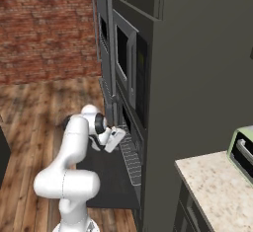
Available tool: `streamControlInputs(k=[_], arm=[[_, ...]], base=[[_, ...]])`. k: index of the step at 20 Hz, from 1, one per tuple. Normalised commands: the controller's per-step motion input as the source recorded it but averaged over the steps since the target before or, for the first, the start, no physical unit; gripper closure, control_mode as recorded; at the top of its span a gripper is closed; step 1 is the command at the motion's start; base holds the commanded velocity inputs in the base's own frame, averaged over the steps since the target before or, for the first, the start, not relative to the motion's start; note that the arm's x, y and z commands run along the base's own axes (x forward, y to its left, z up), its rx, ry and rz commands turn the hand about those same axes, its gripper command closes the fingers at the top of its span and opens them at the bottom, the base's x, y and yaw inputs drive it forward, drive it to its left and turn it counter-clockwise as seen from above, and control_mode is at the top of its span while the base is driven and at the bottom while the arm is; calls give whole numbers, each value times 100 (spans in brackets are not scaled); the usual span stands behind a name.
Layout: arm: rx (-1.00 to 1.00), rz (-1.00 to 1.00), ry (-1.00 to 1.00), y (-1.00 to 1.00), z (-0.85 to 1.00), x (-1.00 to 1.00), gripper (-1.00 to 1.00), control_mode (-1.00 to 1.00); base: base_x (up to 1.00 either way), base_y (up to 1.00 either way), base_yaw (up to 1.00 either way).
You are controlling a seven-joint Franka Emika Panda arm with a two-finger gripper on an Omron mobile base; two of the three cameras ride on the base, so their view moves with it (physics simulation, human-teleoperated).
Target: Place the fish on the rack of the oven, and slide the rack back inside. Close the oven door.
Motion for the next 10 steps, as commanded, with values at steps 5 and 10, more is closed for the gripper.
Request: streamControlInputs(k=[5,10], arm=[[-1,3,-9,38,16,-59,-100,-100],[0,10,-1,86,74,-100,-100,-100]], base=[[0,0,0],[0,0,0]])
